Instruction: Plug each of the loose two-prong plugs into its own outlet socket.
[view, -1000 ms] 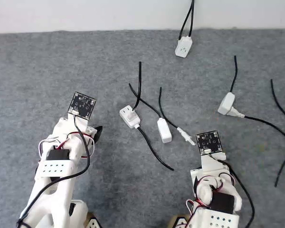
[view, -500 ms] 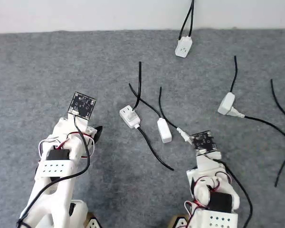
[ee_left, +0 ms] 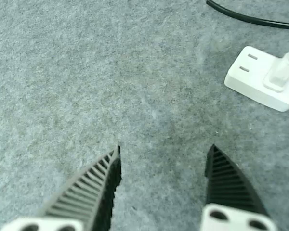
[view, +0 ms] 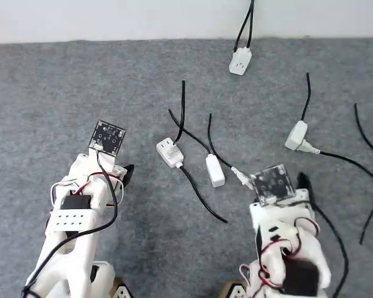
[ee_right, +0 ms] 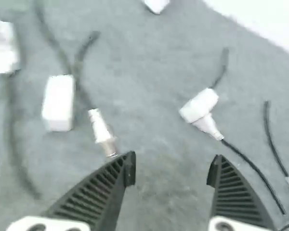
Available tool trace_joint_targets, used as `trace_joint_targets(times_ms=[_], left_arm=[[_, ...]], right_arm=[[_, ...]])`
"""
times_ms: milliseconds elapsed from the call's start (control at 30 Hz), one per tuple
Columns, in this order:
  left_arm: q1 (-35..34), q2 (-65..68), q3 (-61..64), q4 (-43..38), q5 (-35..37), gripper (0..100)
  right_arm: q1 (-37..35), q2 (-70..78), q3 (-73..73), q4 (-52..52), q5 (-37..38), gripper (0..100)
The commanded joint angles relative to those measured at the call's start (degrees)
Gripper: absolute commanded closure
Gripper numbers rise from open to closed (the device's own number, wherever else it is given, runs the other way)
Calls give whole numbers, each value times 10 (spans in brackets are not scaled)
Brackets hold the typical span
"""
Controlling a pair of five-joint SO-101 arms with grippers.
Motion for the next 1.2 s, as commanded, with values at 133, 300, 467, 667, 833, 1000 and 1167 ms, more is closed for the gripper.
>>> trace_joint_targets(times_ms=[133, 300, 467, 667, 833, 1000, 1167], left_arm=[[2, -7, -4, -12, 7, 731], [2, -7, -4, -12, 6, 731], [2, -7, -4, -12, 5, 731], [2, -6, -4, -14, 5, 731], [2, -6, -4, -14, 5, 731], [2, -6, -4, -14, 5, 731], [2, -6, -4, -14, 5, 731]], right_arm=[[-64, 465, -335, 35, -11, 745], [-102, 679, -392, 38, -7, 745], [-119, 800, -403, 2, 7, 745], [-120, 880, -404, -40, 26, 745], [-119, 928, -404, -67, 26, 745], [-117, 970, -404, -97, 26, 746], [-116, 1000, -405, -131, 27, 746]])
